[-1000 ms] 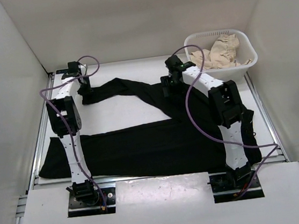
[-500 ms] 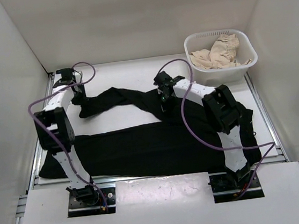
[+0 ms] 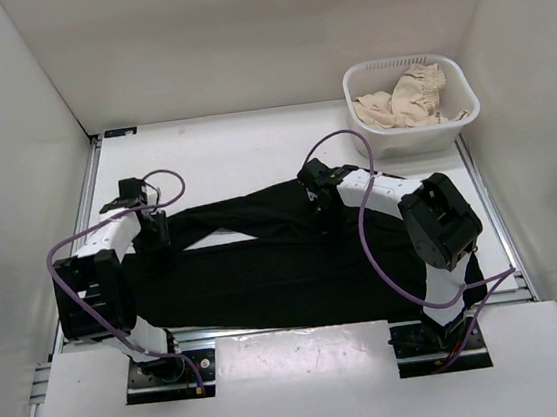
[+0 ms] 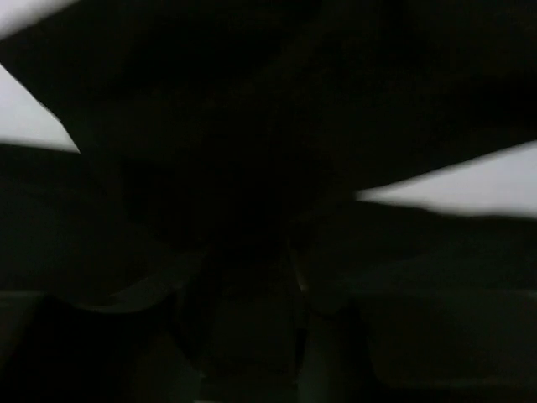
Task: Fold and stack the trousers
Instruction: Flatten the trousers out
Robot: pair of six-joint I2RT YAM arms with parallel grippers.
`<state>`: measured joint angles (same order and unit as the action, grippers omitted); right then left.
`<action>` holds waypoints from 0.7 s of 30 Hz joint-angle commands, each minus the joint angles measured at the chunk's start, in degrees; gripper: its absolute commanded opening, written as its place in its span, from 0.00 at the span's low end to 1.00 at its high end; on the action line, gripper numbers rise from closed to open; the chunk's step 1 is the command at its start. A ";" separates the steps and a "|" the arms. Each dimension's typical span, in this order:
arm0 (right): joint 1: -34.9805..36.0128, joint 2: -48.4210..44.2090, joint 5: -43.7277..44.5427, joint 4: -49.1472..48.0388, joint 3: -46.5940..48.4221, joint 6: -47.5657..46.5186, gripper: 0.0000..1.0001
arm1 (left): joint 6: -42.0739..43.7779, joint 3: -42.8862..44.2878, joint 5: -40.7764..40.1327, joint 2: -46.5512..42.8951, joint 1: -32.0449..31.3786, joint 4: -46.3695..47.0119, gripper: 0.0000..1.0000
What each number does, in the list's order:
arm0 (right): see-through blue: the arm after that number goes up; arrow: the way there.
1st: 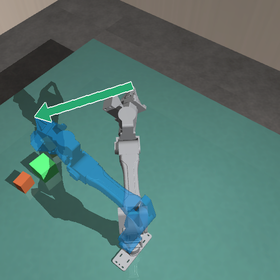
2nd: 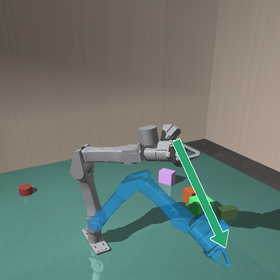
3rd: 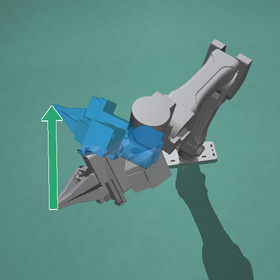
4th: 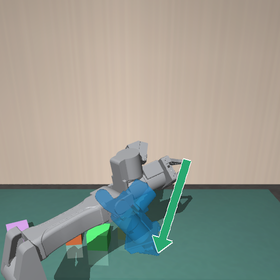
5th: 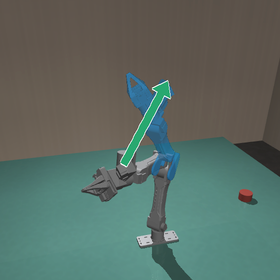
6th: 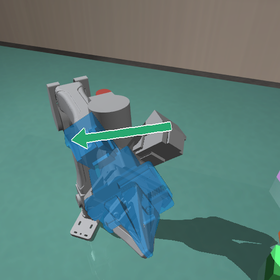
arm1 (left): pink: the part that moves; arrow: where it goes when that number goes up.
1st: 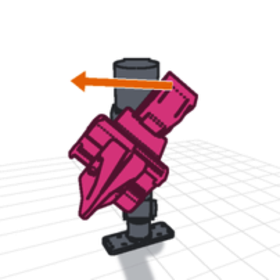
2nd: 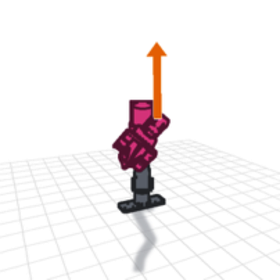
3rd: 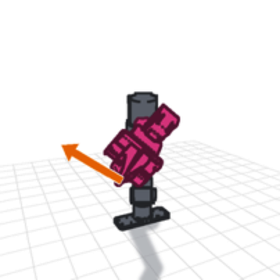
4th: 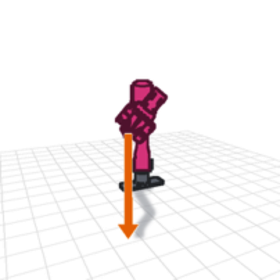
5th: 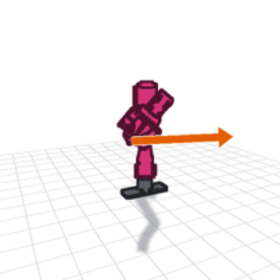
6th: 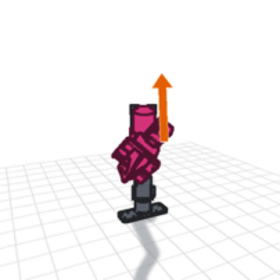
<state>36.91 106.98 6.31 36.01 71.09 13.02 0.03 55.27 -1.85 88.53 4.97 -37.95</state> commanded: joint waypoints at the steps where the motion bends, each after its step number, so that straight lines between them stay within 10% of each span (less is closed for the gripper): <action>1: 0.36 -1.24 3.35 -0.33 1.94 0.61 0.06 | -0.03 3.17 3.06 -3.45 2.14 -5.53 0.51; 7: 0.36 -3.70 4.68 1.95 2.56 0.08 0.12 | -0.03 23.38 16.69 -0.47 9.52 -16.71 0.62; 21: 0.36 -3.18 2.14 1.96 3.62 0.61 0.13 | -0.03 30.52 5.54 24.23 11.46 -12.76 0.66</action>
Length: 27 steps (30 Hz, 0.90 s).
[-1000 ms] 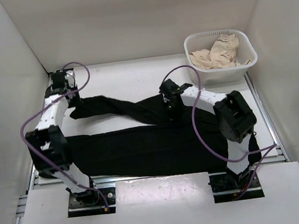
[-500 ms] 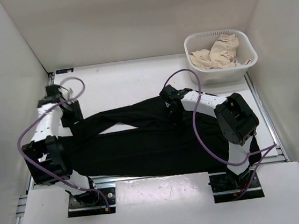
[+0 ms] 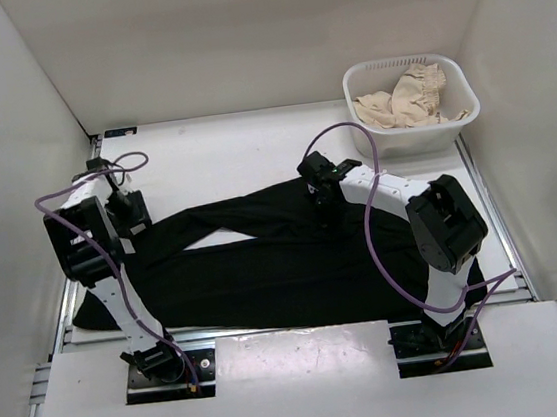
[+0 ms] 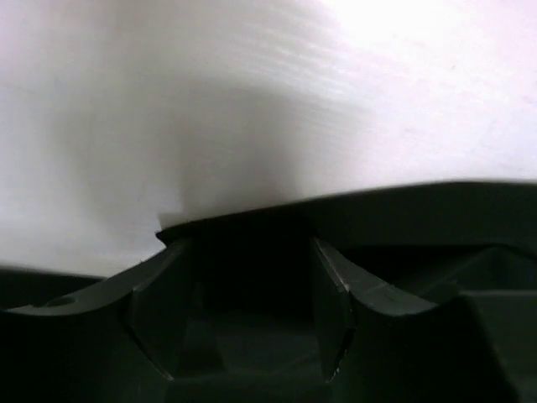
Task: Fold and stack the trousers
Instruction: Flatten the trousers out
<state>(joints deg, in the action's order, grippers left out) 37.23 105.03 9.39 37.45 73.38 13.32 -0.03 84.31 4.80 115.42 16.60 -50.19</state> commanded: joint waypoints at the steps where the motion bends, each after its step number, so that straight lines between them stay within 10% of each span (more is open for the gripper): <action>1: 0.03 -1.23 -0.95 0.52 1.32 0.30 0.13 | 0.03 1.47 -2.50 -2.13 -0.16 -0.52 0.66; 27: 0.03 -1.76 -3.14 -2.74 -3.34 2.06 0.13 | 0.03 -20.15 -4.61 -20.15 -0.16 0.88 0.70</action>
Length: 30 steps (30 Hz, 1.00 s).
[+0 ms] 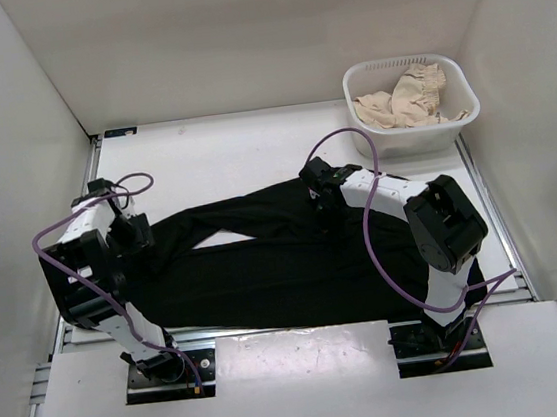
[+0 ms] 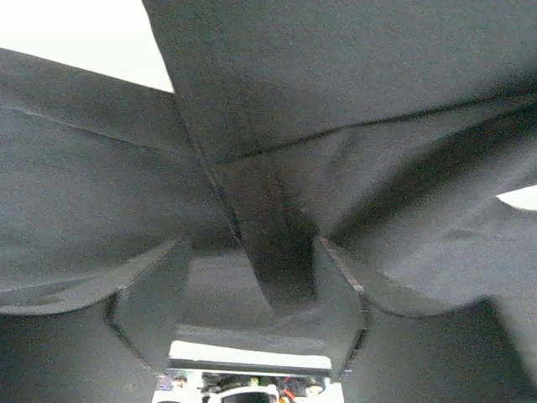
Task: Fold and stack the trousers
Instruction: Flatten the trousers out, then fold the trousers
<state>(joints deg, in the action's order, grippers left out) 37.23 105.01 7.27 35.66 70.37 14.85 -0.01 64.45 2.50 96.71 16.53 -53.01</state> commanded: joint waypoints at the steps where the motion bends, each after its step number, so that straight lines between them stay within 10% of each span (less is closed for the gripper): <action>1: 0.03 -1.74 -1.03 -0.94 -0.32 0.53 0.13 | 0.01 0.24 -3.81 -0.91 -0.10 4.84 0.73; 16: 0.03 -3.50 1.25 -0.94 -1.99 1.58 0.13 | 0.01 11.48 5.75 -4.42 -0.28 3.71 0.75; 30: -2.43 -6.30 2.84 1.25 2.84 2.81 0.13 | 0.01 18.88 -2.94 16.84 0.34 5.11 0.80</action>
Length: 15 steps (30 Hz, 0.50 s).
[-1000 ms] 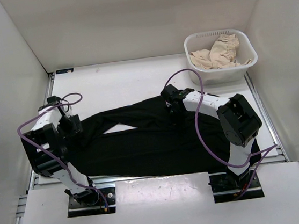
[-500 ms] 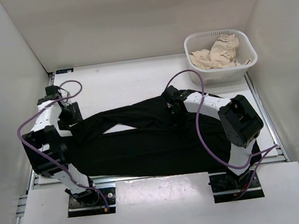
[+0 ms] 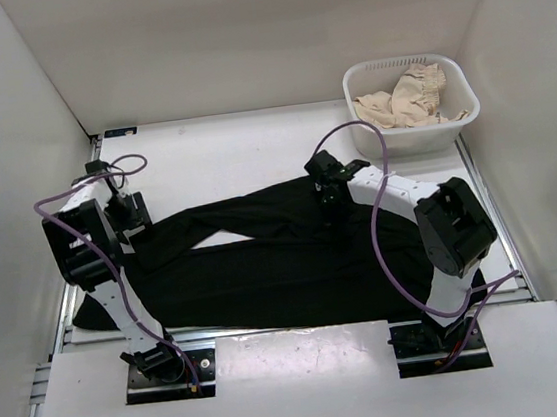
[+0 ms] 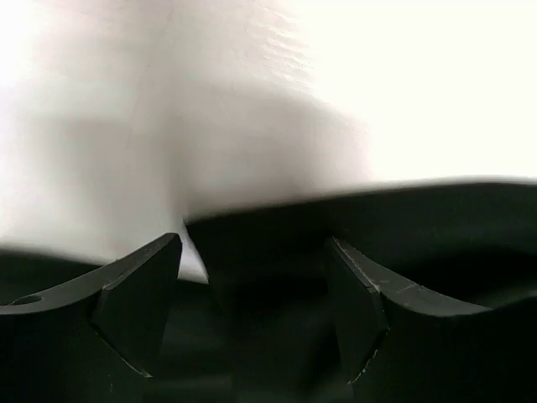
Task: Fold and stack the trousers
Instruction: Fold the trousers
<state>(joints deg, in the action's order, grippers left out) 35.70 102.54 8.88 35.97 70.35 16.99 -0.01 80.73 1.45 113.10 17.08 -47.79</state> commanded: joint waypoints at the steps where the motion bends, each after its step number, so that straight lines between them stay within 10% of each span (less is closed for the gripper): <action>1: -1.51 -3.84 1.22 0.95 2.87 0.67 0.13 | 0.01 3.29 -2.41 1.15 -0.21 -0.81 0.80; 8: -2.65 -5.42 2.71 1.56 2.25 1.20 0.14 | 0.01 -2.14 0.13 0.46 -0.21 -1.87 0.77; 13: -7.48 -6.47 5.17 4.37 5.41 4.00 0.28 | 0.01 -3.30 1.26 2.21 -0.21 -3.80 0.14; 15: -12.29 -7.09 7.80 8.04 8.82 5.76 0.48 | 0.01 -1.90 1.27 2.21 -0.21 -4.33 0.14</action>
<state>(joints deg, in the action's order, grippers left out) 29.17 99.04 11.62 39.86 73.19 19.88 0.10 79.90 0.80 114.63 17.02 -50.68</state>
